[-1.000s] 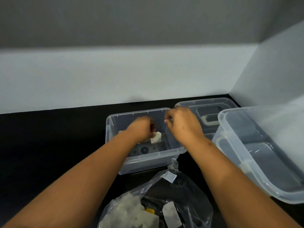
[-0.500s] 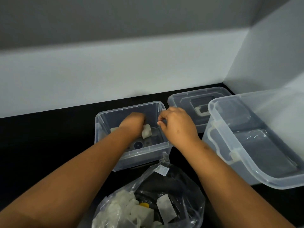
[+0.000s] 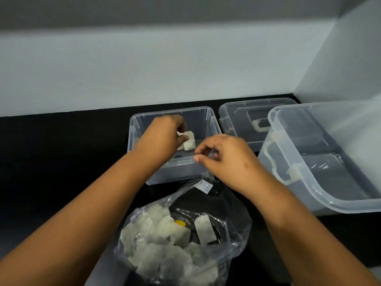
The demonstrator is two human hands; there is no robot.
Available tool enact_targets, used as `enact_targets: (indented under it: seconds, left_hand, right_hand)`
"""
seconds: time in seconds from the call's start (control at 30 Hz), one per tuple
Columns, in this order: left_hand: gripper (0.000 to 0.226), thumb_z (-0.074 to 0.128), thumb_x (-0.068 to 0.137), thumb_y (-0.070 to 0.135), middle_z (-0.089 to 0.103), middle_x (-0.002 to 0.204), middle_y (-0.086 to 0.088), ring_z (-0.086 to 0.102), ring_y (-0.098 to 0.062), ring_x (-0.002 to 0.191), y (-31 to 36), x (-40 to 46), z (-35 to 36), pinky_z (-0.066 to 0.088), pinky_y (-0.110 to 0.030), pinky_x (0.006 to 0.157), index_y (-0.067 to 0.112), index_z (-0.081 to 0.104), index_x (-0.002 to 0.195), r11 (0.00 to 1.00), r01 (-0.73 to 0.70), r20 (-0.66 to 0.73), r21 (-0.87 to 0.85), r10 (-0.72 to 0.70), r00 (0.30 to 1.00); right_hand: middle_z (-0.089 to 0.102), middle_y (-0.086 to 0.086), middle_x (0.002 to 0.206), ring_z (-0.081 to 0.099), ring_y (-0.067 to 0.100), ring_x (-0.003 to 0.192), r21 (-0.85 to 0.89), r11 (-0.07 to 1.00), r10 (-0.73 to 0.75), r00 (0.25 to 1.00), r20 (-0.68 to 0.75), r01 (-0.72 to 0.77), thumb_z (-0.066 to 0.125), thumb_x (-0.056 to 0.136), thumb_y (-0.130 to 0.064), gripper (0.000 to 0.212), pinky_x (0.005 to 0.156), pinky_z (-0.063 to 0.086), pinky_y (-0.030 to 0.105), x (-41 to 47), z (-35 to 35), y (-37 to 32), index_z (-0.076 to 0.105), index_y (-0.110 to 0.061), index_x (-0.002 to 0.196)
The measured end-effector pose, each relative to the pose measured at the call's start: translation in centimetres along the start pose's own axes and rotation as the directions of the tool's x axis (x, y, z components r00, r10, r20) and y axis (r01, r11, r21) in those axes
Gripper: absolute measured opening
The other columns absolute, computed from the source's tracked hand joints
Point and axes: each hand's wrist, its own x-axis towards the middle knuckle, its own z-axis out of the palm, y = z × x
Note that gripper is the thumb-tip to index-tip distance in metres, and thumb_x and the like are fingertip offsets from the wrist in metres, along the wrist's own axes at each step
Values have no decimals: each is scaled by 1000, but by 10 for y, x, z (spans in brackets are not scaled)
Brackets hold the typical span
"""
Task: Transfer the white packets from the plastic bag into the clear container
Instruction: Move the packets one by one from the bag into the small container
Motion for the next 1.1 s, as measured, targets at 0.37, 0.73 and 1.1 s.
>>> enact_targets:
  seconds: [0.37,0.73,1.1]
  left_hand:
    - [11,73,82,27,62,75,10,56,0,66,12,-122,10,38,-6,58,19,67,86,980,123,16,-153,-122,992]
    - [11,61,89,27,67,90,7,60,-9,81,6,-165,44,51,-29,75,28,71,93,987,161,194,13,-161,968]
    - [36,58,89,41,55,122,1,40,-20,120,11,-173,75,41,-32,93,24,59,120,900,198,219,388,-299,929]
  right_hand:
    - [64,3,115,61,25,106,-319,942,108,810,576,102,61,85,-13,33,90,52,39,-47,70,36,64,-24,116]
    - [61,-7,83,57,16,78,-333,933,59,858,510,134,58,86,-10,15,57,39,25,-57,72,42,63,-24,88]
    - [66,-7,87,61,16,78,-291,943,-21,900,436,163,55,86,-10,14,62,46,28,-64,61,45,60,-23,88]
